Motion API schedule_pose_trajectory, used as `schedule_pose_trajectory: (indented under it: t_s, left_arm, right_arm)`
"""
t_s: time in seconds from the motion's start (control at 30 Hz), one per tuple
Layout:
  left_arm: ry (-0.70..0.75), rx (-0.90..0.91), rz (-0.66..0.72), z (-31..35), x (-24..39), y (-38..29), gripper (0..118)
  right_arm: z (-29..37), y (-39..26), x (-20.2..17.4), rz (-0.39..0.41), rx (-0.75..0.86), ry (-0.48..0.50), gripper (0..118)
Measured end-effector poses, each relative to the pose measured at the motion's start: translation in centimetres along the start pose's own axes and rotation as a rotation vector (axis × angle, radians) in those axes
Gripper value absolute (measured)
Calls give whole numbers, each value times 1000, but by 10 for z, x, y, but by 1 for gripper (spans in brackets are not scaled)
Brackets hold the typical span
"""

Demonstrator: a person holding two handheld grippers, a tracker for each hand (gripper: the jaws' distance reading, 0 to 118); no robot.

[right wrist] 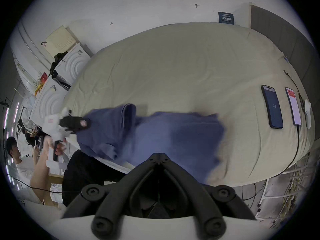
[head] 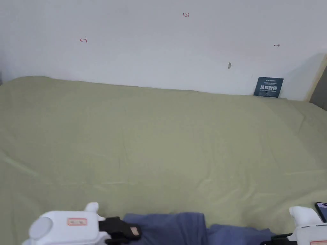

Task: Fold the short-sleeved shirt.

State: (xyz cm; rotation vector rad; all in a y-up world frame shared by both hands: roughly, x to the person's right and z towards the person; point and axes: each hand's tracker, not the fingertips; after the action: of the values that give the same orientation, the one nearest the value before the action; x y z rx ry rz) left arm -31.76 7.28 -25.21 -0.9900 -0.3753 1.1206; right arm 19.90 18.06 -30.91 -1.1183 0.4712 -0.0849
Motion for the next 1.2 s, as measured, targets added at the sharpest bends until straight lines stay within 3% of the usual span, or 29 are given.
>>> schedule_pose_trajectory:
  t_s: [0.17, 0.33, 0.53, 0.8, 0.83, 0.87, 0.9, 0.93, 0.97, 1.17, 1.2]
  left_arm:
    - [230, 159, -117, 120, 29, 7, 10]
    - [360, 251, -82, 156, 51, -3, 10]
    - [332, 196, -156, 92, 98, -9, 10]
    - [263, -90, -324, -45, 135, 1, 11]
    - [254, -115, -310, -60, 134, -3, 16]
    - [237, -119, -297, -70, 131, -3, 32]
    - [209, -134, -305, -80, 128, -2, 76]
    - [177, -157, -282, -88, 122, 0, 103]
    - [168, -170, -270, -92, 122, -5, 113]
    - [40, -135, -261, -60, 102, -6, 98]
    - [58, -113, -273, -53, 99, -5, 88]
  right_arm:
    - [-14, 15, -16, 47, -3, 27, 0]
    - [-26, 20, -33, 71, -9, 56, 0]
    - [-20, 15, -37, 86, -22, 54, 0]
    - [-3, 7, -15, 39, -3, 8, 0]
    - [-3, 6, -12, 31, -6, 3, 0]
    - [-3, 4, -10, 25, -6, -1, 0]
    - [-3, 3, -8, 21, -7, -2, 0]
    - [-3, 2, -6, 13, -10, -6, 0]
    - [-4, 1, -5, 9, -11, -9, 0]
    - [-9, -1, 0, -4, -31, -13, 0]
    - [-10, -1, -1, 0, -33, -18, 0]
